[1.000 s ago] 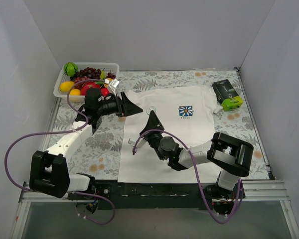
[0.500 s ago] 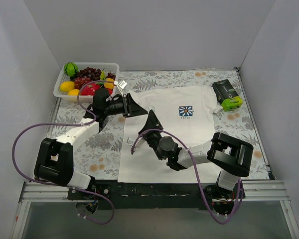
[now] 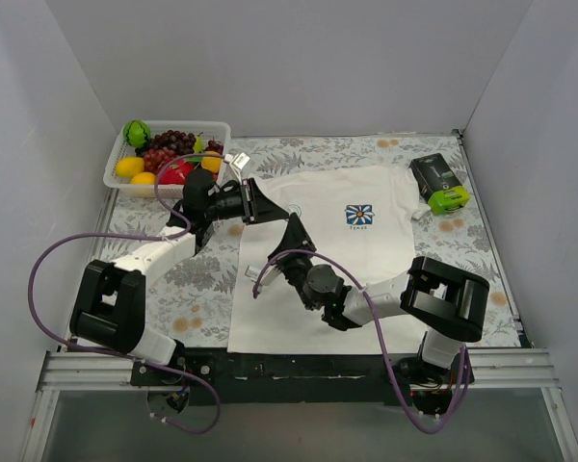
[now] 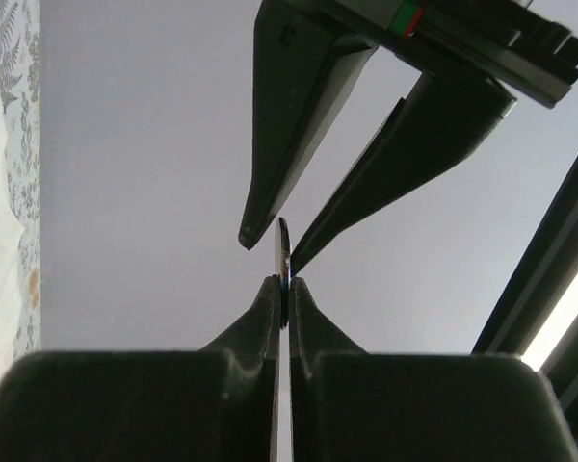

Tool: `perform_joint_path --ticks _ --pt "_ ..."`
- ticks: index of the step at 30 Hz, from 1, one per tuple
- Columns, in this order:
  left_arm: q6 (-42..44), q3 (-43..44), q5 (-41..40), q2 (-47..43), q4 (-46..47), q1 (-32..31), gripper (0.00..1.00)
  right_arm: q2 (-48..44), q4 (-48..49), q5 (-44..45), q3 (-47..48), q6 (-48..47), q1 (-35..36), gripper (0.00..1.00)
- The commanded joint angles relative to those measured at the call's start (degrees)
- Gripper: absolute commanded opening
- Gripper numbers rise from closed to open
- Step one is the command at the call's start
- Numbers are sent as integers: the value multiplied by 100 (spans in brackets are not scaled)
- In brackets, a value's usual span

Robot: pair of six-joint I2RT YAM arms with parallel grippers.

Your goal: Pin the brooch onto the clothing

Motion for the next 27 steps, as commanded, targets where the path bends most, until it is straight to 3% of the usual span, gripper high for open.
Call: perform_joint_path --ticks 1,4,10,14,15,18,19,22,24,27 --pt "-103 221 45 34 250 -58 24 -40 3485 -8 177 -57 82 1" --pt "-192 186 54 70 434 -58 24 -57 3485 -8 177 -40 91 1" --pt "-166 186 -33 44 331 -67 0 -13 3485 71 212 -22 91 1" --pt "106 273 -305 -123 -91 -67 0 -13 3485 176 282 48 91 2" --pt "211 300 -393 -202 -258 -67 0 -13 3485 220 308 83 91 14" --pt "379 388 -710 -352 -452 -67 0 -22 3485 299 335 180 91 30" --pt "397 422 -780 -457 -531 -67 0 -40 3485 335 318 250 91 42" --pt "528 545 -1271 -633 -812 -58 0 -40 3485 440 274 373 91 57" --pt "590 668 -1483 -721 -953 -58 0 -22 3485 519 274 452 91 59" --pt "669 835 -1694 -835 -1111 -58 0 -13 3494 852 274 750 91 69"
